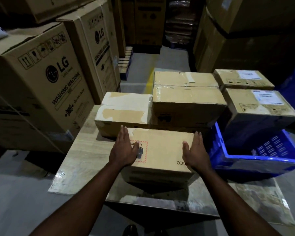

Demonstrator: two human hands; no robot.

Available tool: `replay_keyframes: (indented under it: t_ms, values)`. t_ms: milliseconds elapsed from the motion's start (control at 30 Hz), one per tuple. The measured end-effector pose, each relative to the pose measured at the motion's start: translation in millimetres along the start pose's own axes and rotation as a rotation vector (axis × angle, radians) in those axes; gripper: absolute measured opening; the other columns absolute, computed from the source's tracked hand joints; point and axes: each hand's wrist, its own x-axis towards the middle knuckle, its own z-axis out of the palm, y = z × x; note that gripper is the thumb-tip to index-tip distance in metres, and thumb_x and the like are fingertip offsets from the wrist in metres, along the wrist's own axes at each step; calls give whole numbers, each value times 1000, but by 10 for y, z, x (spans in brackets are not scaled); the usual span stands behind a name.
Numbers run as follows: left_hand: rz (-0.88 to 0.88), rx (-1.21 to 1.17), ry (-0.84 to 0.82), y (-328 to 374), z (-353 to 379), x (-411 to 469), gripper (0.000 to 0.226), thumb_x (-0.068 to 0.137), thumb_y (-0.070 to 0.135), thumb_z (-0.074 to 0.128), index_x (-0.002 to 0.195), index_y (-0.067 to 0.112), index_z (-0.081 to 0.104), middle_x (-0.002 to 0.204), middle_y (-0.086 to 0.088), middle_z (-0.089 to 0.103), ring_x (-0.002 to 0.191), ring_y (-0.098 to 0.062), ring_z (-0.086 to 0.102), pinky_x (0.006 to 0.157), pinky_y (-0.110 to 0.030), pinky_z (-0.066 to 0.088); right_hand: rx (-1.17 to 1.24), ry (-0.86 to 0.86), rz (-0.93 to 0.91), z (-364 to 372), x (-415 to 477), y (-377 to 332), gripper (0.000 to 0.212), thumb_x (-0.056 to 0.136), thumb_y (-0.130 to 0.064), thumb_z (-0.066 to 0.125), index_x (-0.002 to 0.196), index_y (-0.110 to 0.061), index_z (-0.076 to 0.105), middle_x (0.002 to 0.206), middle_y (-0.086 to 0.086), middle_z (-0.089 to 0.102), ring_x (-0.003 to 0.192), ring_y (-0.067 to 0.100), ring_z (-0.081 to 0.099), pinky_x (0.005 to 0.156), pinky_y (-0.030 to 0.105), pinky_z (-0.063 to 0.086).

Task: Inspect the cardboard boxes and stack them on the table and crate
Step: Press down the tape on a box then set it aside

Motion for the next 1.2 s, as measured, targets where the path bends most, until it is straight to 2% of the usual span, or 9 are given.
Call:
replay_keyframes:
  t_ms: [100, 167, 233, 533, 633, 800, 933, 1133, 1200]
  values:
    - [-111, -132, 54, -12, 14, 11, 73, 100, 48, 40, 155, 14, 7, 163, -8, 16, 138, -31, 39, 103, -45, 41, 156, 15, 178, 0, 13, -12, 75, 101, -48, 41, 157, -12, 9, 157, 15, 32, 139, 36, 40, 110, 47, 38]
    - [-175, -195, 104, -19, 18, 36, 56, 102, 44, 38, 146, 11, 28, 140, -17, 51, 117, -35, 57, 92, -44, 48, 184, -8, 246, -10, 35, 16, 72, 100, -53, 39, 155, -14, 17, 145, 19, 48, 127, 38, 52, 103, 48, 45]
    - [-194, -167, 113, -7, 19, 50, 43, 103, 42, 35, 130, 9, 41, 120, -19, 63, 104, -36, 62, 85, -44, 52, 184, -30, 248, -11, 46, 50, 66, 99, -57, 36, 150, -15, 29, 134, 17, 57, 116, 36, 59, 97, 50, 50]
    - [-186, -230, 130, 25, -50, -109, 36, 104, 39, 36, 118, 7, 45, 110, -19, 65, 98, -38, 63, 71, -35, 43, 247, -30, 164, -116, -85, 15, 54, 101, -48, 40, 141, -13, 40, 127, 15, 60, 112, 34, 60, 93, 47, 51]
    - [-175, -297, 186, -6, -41, -291, 33, 102, 37, 42, 118, 8, 44, 106, -19, 66, 94, -37, 64, 71, -39, 50, 288, 33, 121, -162, -260, 8, 53, 99, -45, 46, 140, -12, 39, 125, 17, 61, 112, 36, 61, 93, 50, 52]
    - [-20, -427, 246, -273, -92, -564, 29, 94, 34, 62, 111, 17, 45, 106, -9, 63, 91, -24, 61, 64, -31, 44, 283, 67, 100, -222, -682, 85, 54, 94, -30, 64, 136, -7, 39, 125, 17, 59, 112, 37, 58, 85, 39, 46]
    - [60, -452, 230, -486, -118, -825, 32, 88, 29, 70, 108, 19, 47, 106, -4, 67, 93, -20, 64, 71, -36, 54, 266, 71, 135, -78, -1064, 192, 50, 87, -25, 74, 124, -10, 43, 122, 16, 62, 110, 34, 61, 84, 39, 50]
    - [22, -373, 153, -817, 71, -1203, 37, 77, 23, 82, 92, 18, 48, 92, -2, 71, 79, -20, 66, 61, -28, 43, 222, 89, 185, 154, -1473, 223, 45, 82, -20, 80, 111, -14, 46, 111, 9, 63, 102, 29, 63, 77, 34, 48]
    - [4, -373, 125, -920, 160, -1305, 39, 73, 23, 85, 87, 19, 49, 86, -1, 69, 79, -18, 64, 63, -30, 46, 193, 49, 208, 196, -1555, 245, 45, 83, -17, 78, 114, -11, 45, 111, 7, 62, 103, 28, 62, 77, 31, 44]
